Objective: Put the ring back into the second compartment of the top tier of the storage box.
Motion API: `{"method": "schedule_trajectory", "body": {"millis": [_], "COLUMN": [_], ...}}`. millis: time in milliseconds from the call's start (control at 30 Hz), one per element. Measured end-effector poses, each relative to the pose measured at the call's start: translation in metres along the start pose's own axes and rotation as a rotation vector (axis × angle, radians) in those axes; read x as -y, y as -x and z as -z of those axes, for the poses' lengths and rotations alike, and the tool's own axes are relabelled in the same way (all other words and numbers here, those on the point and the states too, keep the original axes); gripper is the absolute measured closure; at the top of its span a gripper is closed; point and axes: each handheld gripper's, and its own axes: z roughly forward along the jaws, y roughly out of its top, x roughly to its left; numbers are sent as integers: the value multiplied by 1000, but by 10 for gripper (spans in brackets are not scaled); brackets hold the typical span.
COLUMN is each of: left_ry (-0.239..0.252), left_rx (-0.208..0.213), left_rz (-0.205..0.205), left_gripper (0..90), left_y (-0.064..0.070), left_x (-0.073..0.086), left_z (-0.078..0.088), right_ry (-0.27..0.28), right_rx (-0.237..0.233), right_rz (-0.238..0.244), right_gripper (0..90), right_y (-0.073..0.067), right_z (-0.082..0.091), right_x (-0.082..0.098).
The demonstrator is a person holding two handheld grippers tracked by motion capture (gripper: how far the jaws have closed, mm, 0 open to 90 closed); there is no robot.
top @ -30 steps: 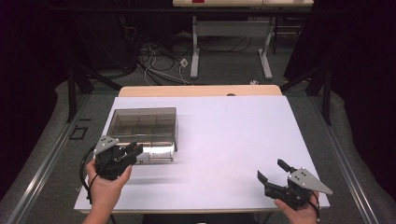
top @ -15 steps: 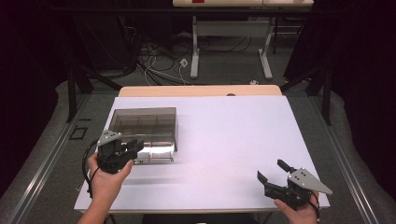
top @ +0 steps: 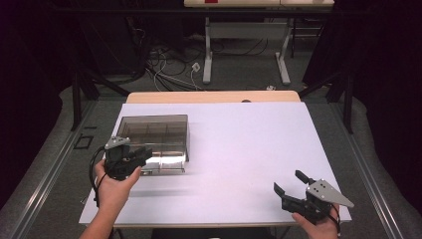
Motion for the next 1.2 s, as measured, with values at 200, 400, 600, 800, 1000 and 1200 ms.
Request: {"method": "schedule_trajectory", "body": {"millis": [200,400,600,800,1000,1200], "left_ry": [-11,-26,-35,-52,-58,-55], "left_rx": [-7,-25,-25,-29,-36,-31], "left_rz": [7,10,28,32,31,30], "left_gripper": [706,705,704,704,702,699], "left_y": [-3,-6,-10,-14,-13,-12], "left_x": [-2,0,0,1,4,4], "left_z": [-3,-8,-11,-17,-21,-22], "right_ry": [0,-1,-3,-1,-3,-3], "right_rx": [-2,-2,-5,-8,-9,-11], "right_rz": [-1,4,1,1,3,4], "right_gripper": [163,163,163,163,163,163], "right_y": [0,0,-1,-1,-1,-1], "right_z": [0,0,-1,-1,-1,-1], "right_x": [0,0,0,0,0,0]}}
